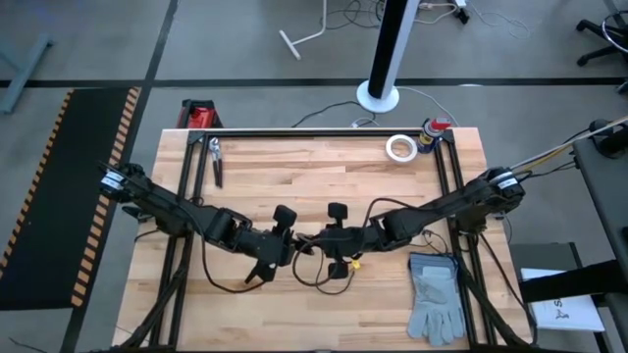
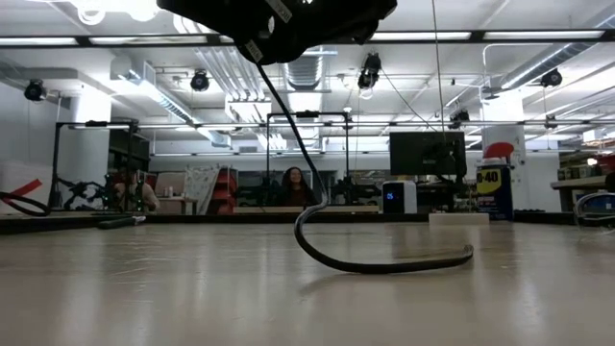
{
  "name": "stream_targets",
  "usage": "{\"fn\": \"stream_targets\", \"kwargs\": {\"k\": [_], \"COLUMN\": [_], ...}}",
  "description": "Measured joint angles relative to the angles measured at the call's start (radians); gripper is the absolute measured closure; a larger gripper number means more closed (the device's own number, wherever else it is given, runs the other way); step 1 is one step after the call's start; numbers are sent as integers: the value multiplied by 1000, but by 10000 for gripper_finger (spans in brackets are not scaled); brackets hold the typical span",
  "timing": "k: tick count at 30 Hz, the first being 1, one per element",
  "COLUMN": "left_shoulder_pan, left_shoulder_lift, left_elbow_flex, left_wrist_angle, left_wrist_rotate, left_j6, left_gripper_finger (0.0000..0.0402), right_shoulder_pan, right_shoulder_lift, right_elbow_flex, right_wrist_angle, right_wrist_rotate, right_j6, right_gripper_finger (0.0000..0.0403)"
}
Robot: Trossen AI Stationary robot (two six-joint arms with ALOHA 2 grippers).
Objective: Coil cords
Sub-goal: Uncoil the black wire from the spool
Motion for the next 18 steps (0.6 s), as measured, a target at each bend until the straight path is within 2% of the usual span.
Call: {"fn": "stream_targets", "kwargs": {"k": [3,12,18], "left_shoulder_pan": [0,-2,-2], "left_shoulder_lift": [0,0,-8], "left_elbow_flex": [0,0,1], "left_wrist_angle": [3,10,-10], "left_wrist_rotate": [4,-8,-19], "left_j6": [-27,-153,-232], "left_gripper_finger": [377,255,224], "right_shoulder_pan": [-1,-3,-2], "right_shoulder_lift": [-1,-11,-11], "right_elbow_flex": [0,0,0], "right_wrist_angle": [-1,-5,-12], "right_wrist_rotate": [11,57,73], "right_j6": [-27,-27,-27], "right_gripper_finger": [393,402,402]}}
